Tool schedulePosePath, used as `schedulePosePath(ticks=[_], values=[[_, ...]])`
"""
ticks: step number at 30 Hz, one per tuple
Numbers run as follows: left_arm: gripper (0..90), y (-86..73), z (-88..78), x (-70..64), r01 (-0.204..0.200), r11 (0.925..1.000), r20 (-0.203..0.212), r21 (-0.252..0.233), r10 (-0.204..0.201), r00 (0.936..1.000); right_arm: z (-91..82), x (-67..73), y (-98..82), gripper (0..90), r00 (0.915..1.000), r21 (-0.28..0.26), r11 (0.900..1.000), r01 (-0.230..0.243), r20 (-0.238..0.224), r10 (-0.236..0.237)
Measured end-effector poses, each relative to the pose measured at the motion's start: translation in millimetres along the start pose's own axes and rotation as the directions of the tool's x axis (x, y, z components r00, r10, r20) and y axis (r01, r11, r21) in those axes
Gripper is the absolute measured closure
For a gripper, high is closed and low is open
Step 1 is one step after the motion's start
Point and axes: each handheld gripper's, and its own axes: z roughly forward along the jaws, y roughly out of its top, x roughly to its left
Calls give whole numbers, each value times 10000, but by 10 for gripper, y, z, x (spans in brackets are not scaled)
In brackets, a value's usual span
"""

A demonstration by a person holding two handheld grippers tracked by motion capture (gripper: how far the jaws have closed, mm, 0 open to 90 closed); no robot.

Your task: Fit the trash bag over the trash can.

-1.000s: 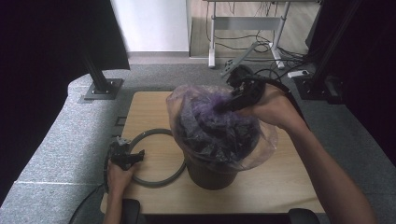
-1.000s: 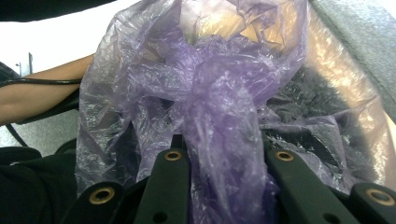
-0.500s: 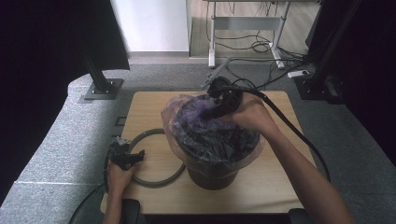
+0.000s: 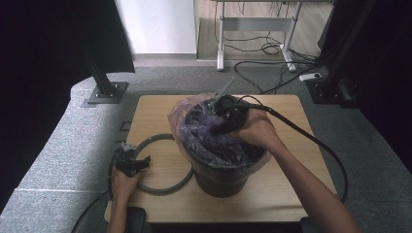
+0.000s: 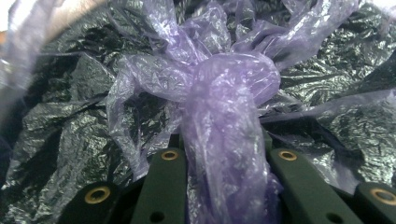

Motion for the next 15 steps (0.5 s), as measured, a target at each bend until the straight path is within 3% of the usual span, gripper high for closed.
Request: schedulePosePath(ticks=[3, 6, 10, 12, 13, 15], values=[[114, 0, 0, 0, 8, 10000, -2, -7, -8, 10000, -1, 1, -15, 744, 10000, 45, 10000, 5, 74, -5], [114, 0, 0, 0, 2, 10000, 1, -3, -2, 10000, -9, 19, -110, 708, 9989, 508, 9987, 83, 446, -106], [114, 0, 0, 0, 3, 10000, 0, -2, -3, 10000, -53, -13, -207, 638, 9992, 413, 9991, -133, 377, 117], [114, 0, 0, 0, 3, 10000, -3, -2, -3, 10000, -84, -72, -306, 495, 9980, 176, 9978, -636, -5, 636], [114, 0, 0, 0, 3, 10000, -3, -3, -3, 10000, -127, -97, -364, 359, 9967, 162, 9968, -782, 224, 778], [114, 0, 0, -1, 6, 10000, -3, -2, -6, 10000, -152, -109, -378, 327, 9957, 53, 9959, -902, 215, 901]])
